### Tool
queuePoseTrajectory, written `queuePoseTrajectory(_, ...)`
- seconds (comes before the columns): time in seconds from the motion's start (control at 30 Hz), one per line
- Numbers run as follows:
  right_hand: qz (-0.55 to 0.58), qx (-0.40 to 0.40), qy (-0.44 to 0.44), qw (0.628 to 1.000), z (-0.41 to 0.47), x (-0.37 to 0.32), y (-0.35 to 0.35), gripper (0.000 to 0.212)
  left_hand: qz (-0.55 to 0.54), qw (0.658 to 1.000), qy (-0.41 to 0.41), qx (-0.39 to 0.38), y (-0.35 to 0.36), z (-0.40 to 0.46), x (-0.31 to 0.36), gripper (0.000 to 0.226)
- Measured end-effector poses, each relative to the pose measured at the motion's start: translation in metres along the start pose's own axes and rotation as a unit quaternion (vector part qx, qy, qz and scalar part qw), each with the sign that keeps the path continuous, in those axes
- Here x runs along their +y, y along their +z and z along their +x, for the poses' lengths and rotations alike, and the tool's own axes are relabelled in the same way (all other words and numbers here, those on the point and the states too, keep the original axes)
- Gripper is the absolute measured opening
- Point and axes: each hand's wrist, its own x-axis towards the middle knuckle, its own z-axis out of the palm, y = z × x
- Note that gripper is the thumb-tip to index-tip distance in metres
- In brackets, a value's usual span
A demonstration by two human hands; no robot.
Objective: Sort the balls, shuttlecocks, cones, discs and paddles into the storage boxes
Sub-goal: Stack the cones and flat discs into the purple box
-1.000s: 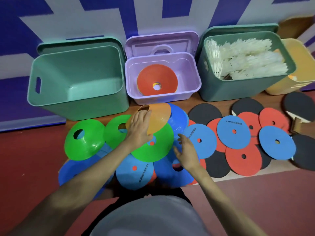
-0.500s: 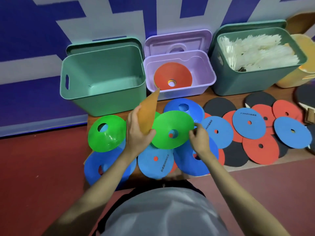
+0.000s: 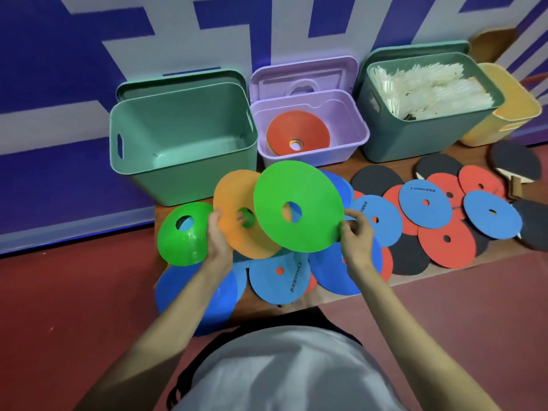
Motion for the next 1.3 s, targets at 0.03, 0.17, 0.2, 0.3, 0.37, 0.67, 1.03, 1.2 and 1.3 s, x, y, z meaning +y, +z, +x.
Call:
queuePoseTrajectory(0.03, 0.007, -0.014, -0.002, 1.000, -0.003, -0.001, 0.004, 0.028, -0.010, 1.000, -0.006, -0.008, 0.001, -0.002, 0.000, 0.034)
queuePoseTrajectory(0.17, -0.013, -0.076, -0.058, 0.995, -0.014, -0.002, 0.015, 0.024, -0.019, 0.998, -0.029, -0.049, 0.008, -0.002, -0.003, 0.041)
queuePoseTrajectory(0.2, -0.029, -0.086, -0.081, 0.993, -0.016, -0.001, 0.016, 0.024, -0.010, 0.997, -0.036, -0.066, 0.009, -0.002, -0.004, 0.043)
queuePoseTrajectory(0.3, -0.068, -0.093, -0.112, 0.987, -0.019, 0.001, 0.017, 0.027, -0.001, 0.990, -0.088, -0.110, 0.010, -0.006, -0.011, 0.046)
queuePoseTrajectory(0.37, -0.079, -0.081, -0.112, 0.987, -0.021, 0.001, 0.015, 0.028, 0.005, 0.985, -0.112, -0.128, 0.010, -0.009, -0.013, 0.046)
queuePoseTrajectory(0.67, -0.175, -0.070, -0.009, 0.982, -0.027, 0.017, 0.000, 0.032, 0.045, 0.985, -0.097, -0.137, 0.006, -0.005, -0.018, 0.050)
queuePoseTrajectory(1.03, -0.396, -0.153, 0.074, 0.902, -0.038, 0.038, 0.005, 0.061, 0.056, 0.993, -0.046, -0.092, -0.008, -0.002, -0.013, 0.057)
queuePoseTrajectory(1.2, -0.369, -0.175, 0.121, 0.904, -0.033, 0.033, 0.003, 0.049, 0.061, 0.995, -0.037, -0.076, -0.019, -0.001, -0.015, 0.056)
queuePoseTrajectory(1.3, -0.403, -0.133, 0.063, 0.903, -0.039, 0.022, 0.003, 0.076, 0.058, 0.996, -0.027, -0.055, -0.022, 0.001, -0.016, 0.055)
